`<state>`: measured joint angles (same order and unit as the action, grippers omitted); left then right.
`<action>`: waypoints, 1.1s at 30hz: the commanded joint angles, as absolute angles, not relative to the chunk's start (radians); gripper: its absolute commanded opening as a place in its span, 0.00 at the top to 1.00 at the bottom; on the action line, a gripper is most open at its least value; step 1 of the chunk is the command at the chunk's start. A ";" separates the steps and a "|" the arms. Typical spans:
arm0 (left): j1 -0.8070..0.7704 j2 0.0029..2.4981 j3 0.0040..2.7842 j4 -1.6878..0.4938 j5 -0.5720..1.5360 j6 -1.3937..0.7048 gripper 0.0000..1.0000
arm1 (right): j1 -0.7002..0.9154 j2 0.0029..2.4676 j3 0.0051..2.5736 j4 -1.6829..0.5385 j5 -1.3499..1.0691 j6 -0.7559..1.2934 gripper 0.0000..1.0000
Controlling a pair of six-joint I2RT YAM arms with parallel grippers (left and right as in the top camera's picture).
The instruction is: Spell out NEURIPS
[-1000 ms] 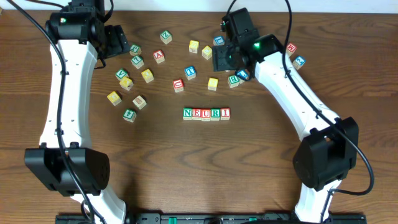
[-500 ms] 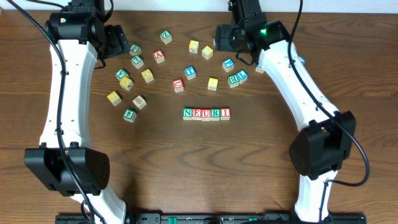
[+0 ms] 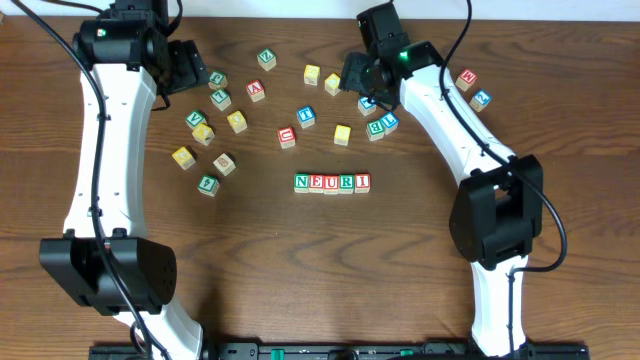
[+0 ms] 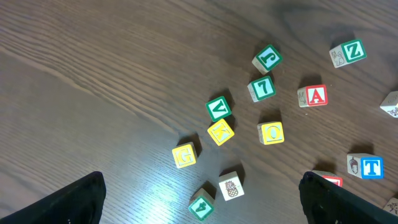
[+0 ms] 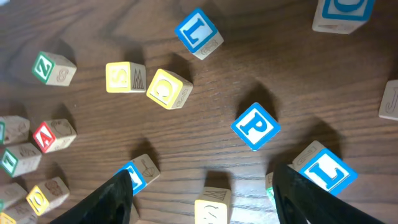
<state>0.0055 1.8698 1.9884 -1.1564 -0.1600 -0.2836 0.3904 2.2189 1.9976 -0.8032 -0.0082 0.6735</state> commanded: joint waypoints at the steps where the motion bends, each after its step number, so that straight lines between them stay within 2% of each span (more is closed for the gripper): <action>1: 0.009 1.857 2.000 -1.163 -0.166 -0.278 0.02 | 0.392 2.238 2.006 -0.802 0.028 0.749 0.34; 23: 0.009 1.857 2.000 -1.163 -0.166 -0.278 0.03 | 0.369 2.365 2.006 -0.770 0.081 0.793 0.48; 33: 0.009 1.857 2.000 -1.163 -0.167 -0.278 0.02 | 0.367 2.395 2.000 -0.774 0.076 0.793 0.48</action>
